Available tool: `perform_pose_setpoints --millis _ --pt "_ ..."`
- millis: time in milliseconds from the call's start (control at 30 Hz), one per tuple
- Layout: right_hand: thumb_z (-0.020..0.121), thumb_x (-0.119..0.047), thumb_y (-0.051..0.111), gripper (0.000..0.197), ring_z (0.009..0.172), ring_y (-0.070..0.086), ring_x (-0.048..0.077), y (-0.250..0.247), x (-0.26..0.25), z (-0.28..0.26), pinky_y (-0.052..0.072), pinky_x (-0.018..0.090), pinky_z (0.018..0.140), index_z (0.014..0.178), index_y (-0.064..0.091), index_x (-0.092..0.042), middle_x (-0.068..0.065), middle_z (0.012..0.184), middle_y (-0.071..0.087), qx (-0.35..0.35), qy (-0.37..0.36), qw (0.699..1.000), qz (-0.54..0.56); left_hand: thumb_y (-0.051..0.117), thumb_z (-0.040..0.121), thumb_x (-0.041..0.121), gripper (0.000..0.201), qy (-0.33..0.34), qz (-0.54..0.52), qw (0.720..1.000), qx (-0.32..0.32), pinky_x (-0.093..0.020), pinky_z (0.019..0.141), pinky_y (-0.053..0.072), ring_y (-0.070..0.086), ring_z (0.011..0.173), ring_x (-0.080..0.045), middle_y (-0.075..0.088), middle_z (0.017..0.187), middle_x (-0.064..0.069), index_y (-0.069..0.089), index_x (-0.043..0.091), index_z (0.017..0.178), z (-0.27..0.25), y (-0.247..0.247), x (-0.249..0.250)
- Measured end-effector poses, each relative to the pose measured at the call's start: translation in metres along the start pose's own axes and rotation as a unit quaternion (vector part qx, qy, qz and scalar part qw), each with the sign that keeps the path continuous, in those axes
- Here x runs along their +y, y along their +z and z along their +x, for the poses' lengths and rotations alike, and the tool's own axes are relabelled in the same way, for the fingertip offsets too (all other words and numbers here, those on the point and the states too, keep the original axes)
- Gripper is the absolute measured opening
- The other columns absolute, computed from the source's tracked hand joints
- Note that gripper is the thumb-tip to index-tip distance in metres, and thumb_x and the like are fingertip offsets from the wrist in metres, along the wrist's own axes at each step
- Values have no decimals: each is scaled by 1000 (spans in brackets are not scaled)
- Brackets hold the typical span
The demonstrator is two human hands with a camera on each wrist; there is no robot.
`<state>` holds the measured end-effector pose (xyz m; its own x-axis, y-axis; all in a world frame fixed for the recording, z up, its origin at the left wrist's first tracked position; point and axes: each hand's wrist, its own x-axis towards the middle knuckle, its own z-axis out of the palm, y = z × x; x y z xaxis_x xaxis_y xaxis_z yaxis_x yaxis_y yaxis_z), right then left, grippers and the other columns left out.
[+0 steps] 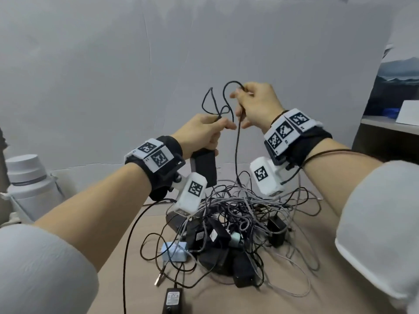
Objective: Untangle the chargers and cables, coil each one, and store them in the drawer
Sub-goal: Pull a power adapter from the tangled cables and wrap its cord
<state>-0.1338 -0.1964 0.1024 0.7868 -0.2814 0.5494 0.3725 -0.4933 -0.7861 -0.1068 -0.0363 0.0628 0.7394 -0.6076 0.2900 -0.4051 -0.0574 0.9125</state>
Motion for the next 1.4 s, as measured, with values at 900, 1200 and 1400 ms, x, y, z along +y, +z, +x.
perform_pose_setpoints --millis 900,1200,1400 --pt "92 -16 71 18 68 65 19 -81 59 -61 47 27 51 102 69 -2 14 95 71 -211 166 960 -86 51 106 32 35 -12 -68 998 5 -25 52 46 29 42 -8 28 53 8 68 3 115 51 78 -13" --pt "88 -2 66 4 65 55 16 -77 62 -70 38 24 47 91 64 -3 8 90 65 -192 160 968 -38 56 103 32 35 -12 -25 999 -36 -23 44 40 27 40 -7 31 51 8 68 2 117 45 90 -2" --pt "92 -3 58 7 53 60 18 -79 54 -68 39 24 41 94 61 2 14 77 65 -107 147 983 -24 57 102 35 33 -24 -22 999 -43 -29 55 44 25 44 -11 28 56 4 62 3 102 42 89 -2"
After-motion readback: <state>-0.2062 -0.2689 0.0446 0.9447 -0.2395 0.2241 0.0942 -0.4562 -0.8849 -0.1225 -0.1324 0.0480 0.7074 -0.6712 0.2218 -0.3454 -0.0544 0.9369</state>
